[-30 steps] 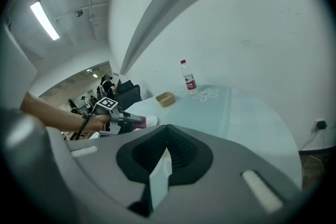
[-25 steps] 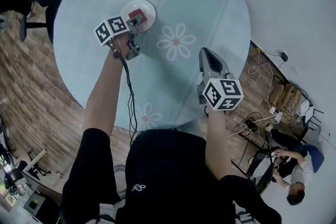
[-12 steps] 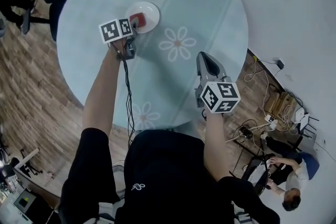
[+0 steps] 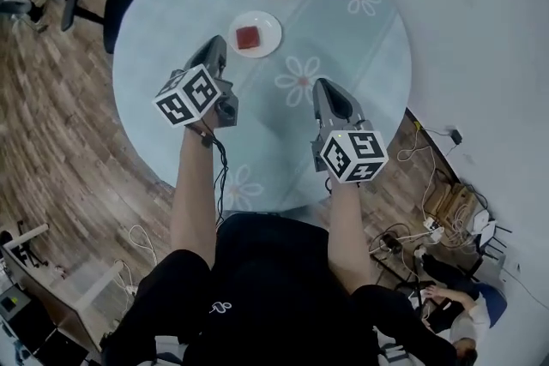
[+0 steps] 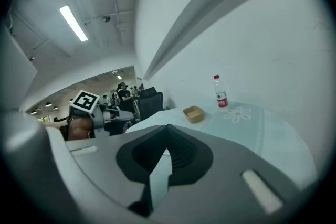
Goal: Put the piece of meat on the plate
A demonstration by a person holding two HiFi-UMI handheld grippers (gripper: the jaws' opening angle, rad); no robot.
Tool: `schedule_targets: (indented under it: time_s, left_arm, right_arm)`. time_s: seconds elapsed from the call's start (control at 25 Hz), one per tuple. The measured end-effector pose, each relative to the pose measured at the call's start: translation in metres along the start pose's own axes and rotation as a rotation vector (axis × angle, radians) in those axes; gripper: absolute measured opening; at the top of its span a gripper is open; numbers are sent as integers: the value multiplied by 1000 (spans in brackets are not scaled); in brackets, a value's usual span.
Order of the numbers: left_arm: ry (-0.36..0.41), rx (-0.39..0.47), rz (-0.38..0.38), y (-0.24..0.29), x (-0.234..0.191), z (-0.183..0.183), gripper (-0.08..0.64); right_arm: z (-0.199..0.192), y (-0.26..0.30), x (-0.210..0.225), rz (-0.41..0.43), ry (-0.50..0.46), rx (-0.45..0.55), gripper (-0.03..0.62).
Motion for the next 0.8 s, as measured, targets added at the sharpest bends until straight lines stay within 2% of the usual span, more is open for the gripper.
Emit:
schedule_targets:
  time_s: [0.08, 0.12, 0.28, 0.44, 0.6, 0.8]
  left_arm:
    - [-7, 66, -14, -36, 14, 10, -8]
    - [17, 93, -9, -52, 21, 13, -8]
    - [205, 182, 55, -105, 49, 14, -8]
    - [392, 325, 132, -150, 74, 22, -6]
    - [433, 395, 179, -173, 86, 26, -6]
    - [453, 420, 196, -178, 95, 25, -6]
  right_arm:
    - [13, 7, -13, 44, -26, 29, 9]
    - [20, 11, -20, 67, -37, 51, 9]
    - [54, 19, -41, 149, -101, 141, 9]
    - [78, 17, -67, 184, -191, 153, 9]
    - [87, 6, -84, 152, -286, 145, 8]
    - [92, -5, -86, 167, -317, 150, 8]
Point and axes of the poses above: the fingertips, and each gripper's own axes: y forward along the fingers, x to its right, z out of its top, the point moved 4 cm from there along -y, backward along the fingers, and after that the axes turned 14 degrees about z, right-handed, at the moved point
